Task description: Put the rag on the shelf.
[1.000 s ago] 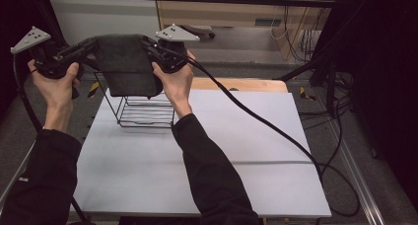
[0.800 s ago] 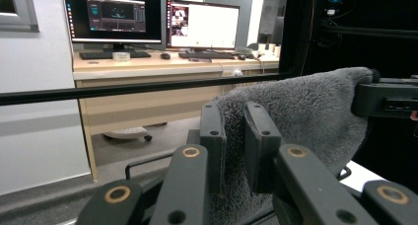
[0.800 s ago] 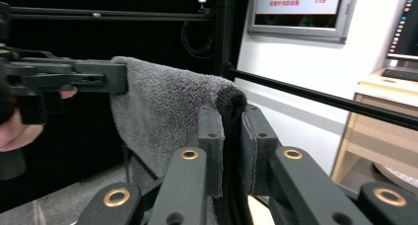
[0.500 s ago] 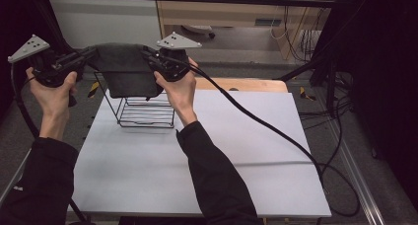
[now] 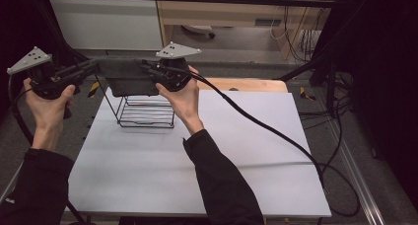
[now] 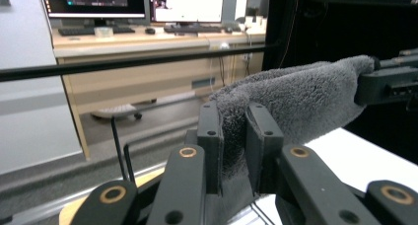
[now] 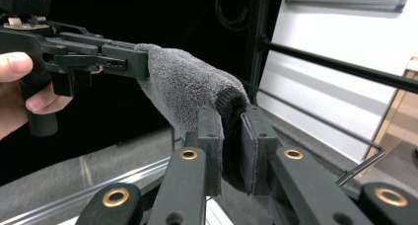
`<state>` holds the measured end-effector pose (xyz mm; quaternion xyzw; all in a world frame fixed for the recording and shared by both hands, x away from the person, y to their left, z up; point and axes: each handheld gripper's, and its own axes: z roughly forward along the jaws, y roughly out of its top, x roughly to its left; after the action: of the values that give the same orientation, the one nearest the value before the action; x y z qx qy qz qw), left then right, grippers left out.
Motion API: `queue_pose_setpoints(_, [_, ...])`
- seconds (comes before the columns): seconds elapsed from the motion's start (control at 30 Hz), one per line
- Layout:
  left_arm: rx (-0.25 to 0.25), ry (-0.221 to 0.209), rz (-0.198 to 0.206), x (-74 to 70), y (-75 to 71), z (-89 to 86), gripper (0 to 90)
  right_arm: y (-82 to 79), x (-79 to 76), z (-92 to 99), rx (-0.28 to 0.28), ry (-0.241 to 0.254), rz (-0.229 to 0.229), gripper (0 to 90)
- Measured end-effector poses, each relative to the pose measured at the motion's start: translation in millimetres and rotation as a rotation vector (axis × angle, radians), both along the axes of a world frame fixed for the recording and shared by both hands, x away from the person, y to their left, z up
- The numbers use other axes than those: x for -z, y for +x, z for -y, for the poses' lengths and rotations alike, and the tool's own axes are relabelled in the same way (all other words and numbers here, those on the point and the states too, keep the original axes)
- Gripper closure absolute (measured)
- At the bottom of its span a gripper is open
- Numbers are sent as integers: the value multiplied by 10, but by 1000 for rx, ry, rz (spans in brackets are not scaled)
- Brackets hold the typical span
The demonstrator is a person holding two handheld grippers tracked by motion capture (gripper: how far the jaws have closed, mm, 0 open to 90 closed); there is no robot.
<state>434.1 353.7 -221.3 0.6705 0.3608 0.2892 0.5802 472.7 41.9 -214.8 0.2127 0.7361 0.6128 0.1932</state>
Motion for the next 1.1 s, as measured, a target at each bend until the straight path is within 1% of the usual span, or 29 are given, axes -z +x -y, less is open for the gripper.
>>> queue_pose_setpoints(0.23, [-3, 38, -38, 28, -81, 9, 770, -31, 43, 4, -13, -23, -2, 811])
queue_pose_setpoints(0.37, [-7, 47, -69, -21, -106, -28, 740, -48, 73, 11, -25, -35, 0, 810])
queue_pose_setpoints(0.43, [-12, 47, -67, -76, -126, -49, 731, -56, 84, 7, -26, -39, 5, 810])
queue_pose_setpoints(0.57, [-34, 26, -59, -199, -141, -80, 729, -68, 96, 9, -25, -50, 10, 808])
queue_pose_setpoints(0.7, [-29, 27, -82, -261, -95, -37, 763, -79, 123, 9, -30, -53, 8, 806])
queue_pose_setpoints(0.8, [-30, 19, -91, -286, -55, -5, 786, -82, 152, 10, -40, -63, 12, 805])
queue_pose_setpoints(0.9, [-43, 1, -84, -331, -33, -12, 797, -86, 165, 16, -45, -64, 12, 804])
queue_pose_setpoints(1.0, [-61, -5, -62, -395, -39, -24, 812, -96, 170, 13, -49, -74, 17, 805])
queue_pose_setpoints(1.07, [-52, 1, -71, -410, -32, -12, 818, -102, 185, 5, -49, -86, 25, 804])
queue_pose_setpoints(1.1, [-44, 17, -79, -400, -27, 12, 826, -107, 191, 3, -49, -88, 25, 804])
